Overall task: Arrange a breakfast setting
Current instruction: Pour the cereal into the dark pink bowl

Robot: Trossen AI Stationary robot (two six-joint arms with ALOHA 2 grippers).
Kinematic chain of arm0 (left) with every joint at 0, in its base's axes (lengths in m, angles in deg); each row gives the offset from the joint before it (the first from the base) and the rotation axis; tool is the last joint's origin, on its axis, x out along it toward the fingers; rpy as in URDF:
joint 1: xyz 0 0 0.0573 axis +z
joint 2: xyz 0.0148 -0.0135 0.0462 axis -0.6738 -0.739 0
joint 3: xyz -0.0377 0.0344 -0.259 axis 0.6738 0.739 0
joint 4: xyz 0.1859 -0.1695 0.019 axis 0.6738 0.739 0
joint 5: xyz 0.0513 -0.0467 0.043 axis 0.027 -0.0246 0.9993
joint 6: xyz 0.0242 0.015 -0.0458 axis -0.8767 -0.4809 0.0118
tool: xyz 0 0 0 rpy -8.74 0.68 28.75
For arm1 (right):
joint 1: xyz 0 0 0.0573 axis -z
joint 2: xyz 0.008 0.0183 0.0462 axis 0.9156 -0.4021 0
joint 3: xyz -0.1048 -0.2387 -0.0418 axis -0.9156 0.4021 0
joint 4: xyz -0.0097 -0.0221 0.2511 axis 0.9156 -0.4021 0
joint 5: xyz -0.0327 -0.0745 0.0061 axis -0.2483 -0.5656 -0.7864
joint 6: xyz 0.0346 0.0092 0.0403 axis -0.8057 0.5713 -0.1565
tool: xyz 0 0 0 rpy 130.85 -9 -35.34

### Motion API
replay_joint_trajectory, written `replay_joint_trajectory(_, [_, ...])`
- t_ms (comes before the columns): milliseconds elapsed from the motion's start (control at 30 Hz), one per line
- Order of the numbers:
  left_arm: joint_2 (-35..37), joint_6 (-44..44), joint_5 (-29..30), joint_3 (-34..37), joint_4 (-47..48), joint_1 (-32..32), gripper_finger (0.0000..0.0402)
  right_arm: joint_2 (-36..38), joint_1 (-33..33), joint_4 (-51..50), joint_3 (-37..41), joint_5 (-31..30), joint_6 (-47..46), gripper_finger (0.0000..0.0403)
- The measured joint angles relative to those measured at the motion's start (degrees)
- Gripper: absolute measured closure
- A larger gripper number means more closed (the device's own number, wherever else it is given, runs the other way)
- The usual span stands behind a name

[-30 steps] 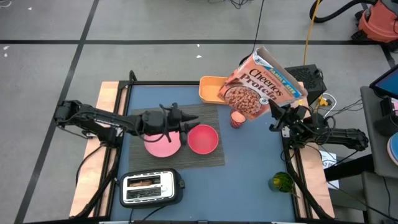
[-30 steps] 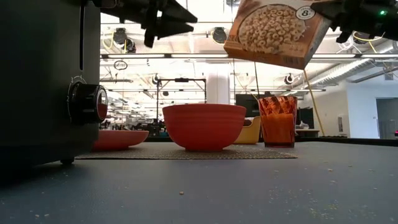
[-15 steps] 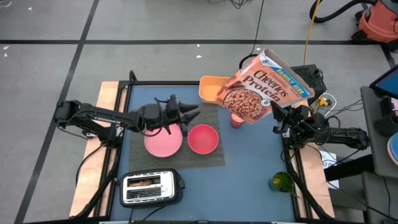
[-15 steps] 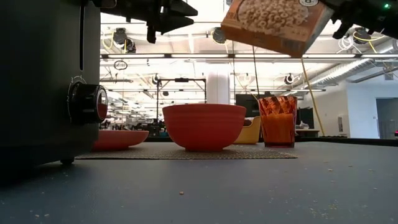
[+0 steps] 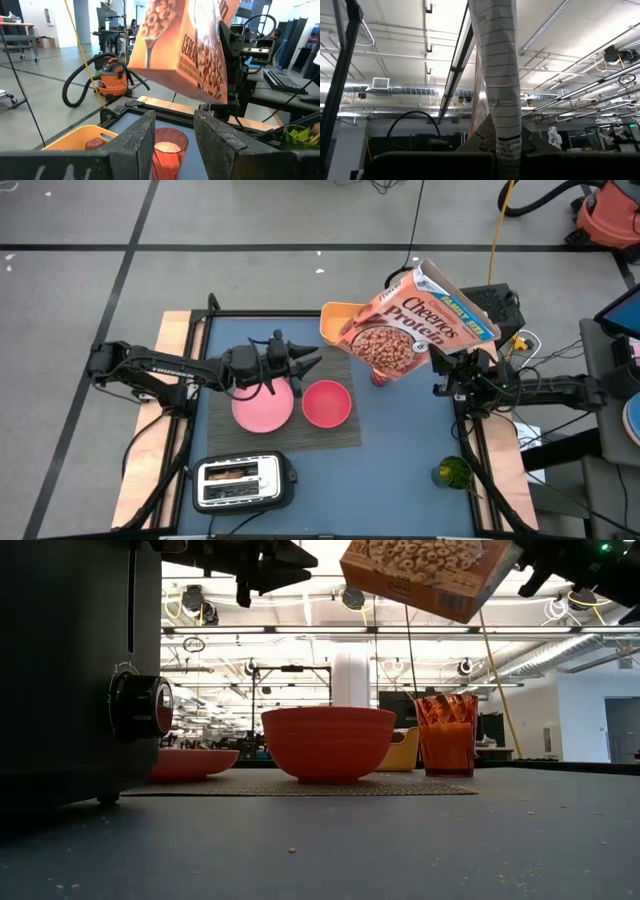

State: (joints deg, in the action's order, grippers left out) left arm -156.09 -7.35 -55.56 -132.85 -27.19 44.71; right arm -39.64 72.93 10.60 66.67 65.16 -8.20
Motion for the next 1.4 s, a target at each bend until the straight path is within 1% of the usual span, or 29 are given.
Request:
replay_joint_trajectory(267, [0.00, -0.88, 0.01, 0.00, 0.07, 0.00, 0.0219, -4.42, 0.00, 4.61, 0.00, 0.37, -0.64, 0.0402])
replay_joint_trajectory(300, [0.00, -1.01, 0.02, 0.00, 0.07, 0.01, 0.0218, -4.74, 0.02, 4.91, 0.00, 1.24, -1.18, 0.0402])
replay_joint_trajectory(467, [0.00, -0.03, 0.00, 0.00, 0.07, 0.00, 0.0217, -6.22, 0.00, 5.31, 0.00, 1.87, -1.70, 0.0402])
replay_joint_trajectory(600, [0.00, 0.12, -0.03, 0.00, 0.07, 0.00, 0.0217, -7.62, 0.02, 8.46, -0.02, 1.72, -1.57, 0.0402])
replay_joint_trajectory(700, [0.00, 0.13, -0.08, 0.00, 0.06, 0.00, 0.0216, -8.66, 0.02, 10.79, -0.11, 2.95, -1.58, 0.0402])
replay_joint_trajectory(767, [0.00, 0.62, -0.11, 0.00, 0.07, 0.00, 0.0209, -9.31, 0.00, 11.51, -0.11, 3.17, -1.60, 0.0402])
replay_joint_trajectory(867, [0.00, 2.16, -0.24, 0.00, 0.07, 0.00, 0.0176, -10.10, 0.00, 11.79, -0.11, 2.99, -1.57, 0.0402])
replay_joint_trajectory(1100, [-0.18, 3.16, -0.30, 0.00, 0.03, -0.13, 0.0062, -12.11, 0.02, 13.96, -0.87, 3.04, -1.59, 0.0402])
replay_joint_trajectory(1200, [-1.09, 3.16, -0.52, -0.03, 0.24, -0.44, 0.0026, -13.55, 0.02, 14.06, -2.73, 4.78, -1.24, 0.0402])
replay_joint_trajectory(1300, [-2.55, 3.57, -0.55, -0.02, -1.65, -0.68, 0.0006, -15.74, 0.00, 13.99, -5.04, 6.14, -0.81, 0.0402])
replay_joint_trajectory(1400, [-4.19, 4.73, -0.66, -0.02, -4.95, -0.98, 0.0002, -18.63, 0.00, 13.88, -7.30, 6.26, 0.22, 0.0402])
